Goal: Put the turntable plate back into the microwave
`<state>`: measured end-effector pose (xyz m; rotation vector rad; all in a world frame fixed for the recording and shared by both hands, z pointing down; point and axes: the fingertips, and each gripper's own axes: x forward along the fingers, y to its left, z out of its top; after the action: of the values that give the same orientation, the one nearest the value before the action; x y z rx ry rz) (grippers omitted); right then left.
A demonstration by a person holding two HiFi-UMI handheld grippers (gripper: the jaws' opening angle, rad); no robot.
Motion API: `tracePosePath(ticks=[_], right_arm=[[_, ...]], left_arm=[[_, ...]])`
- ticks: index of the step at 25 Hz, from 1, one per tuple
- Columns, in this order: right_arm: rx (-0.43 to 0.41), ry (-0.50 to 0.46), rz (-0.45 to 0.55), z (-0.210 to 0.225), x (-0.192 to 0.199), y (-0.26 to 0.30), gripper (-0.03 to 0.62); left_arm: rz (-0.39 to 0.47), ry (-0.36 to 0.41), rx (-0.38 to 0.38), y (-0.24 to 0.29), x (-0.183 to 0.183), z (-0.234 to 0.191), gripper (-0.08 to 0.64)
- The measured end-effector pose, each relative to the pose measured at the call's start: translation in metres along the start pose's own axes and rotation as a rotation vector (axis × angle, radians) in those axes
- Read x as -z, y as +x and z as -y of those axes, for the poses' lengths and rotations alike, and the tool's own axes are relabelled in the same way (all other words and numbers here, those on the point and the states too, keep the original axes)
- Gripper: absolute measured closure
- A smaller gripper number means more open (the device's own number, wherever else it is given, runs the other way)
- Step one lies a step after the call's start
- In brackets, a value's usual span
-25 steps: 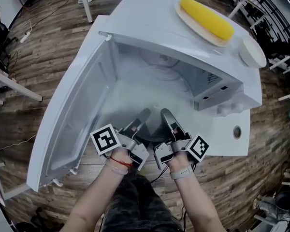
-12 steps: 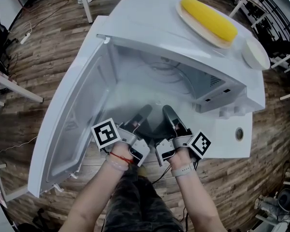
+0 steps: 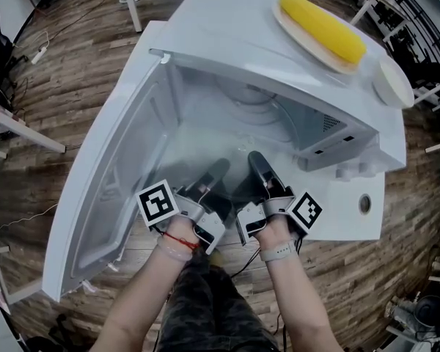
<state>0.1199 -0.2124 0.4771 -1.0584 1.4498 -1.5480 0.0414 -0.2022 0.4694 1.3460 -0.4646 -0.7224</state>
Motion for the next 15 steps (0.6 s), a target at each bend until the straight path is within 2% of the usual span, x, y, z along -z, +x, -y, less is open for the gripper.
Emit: tracePosePath(ticks=[8, 15], right_arm=[[-0.001, 0.008, -0.022, -0.0002, -0.0006, 0.0043, 0.552], [-0.003, -0.037, -0.038, -0.0034, -0.0021, 0.0061, 0.551]], left_arm=[[0.002, -0.009, 0.000, -0.0006, -0.0001, 0.0011, 0.529], [0.007, -0.012, -0.009, -0.0028, 0.0021, 0.0007, 0.529]])
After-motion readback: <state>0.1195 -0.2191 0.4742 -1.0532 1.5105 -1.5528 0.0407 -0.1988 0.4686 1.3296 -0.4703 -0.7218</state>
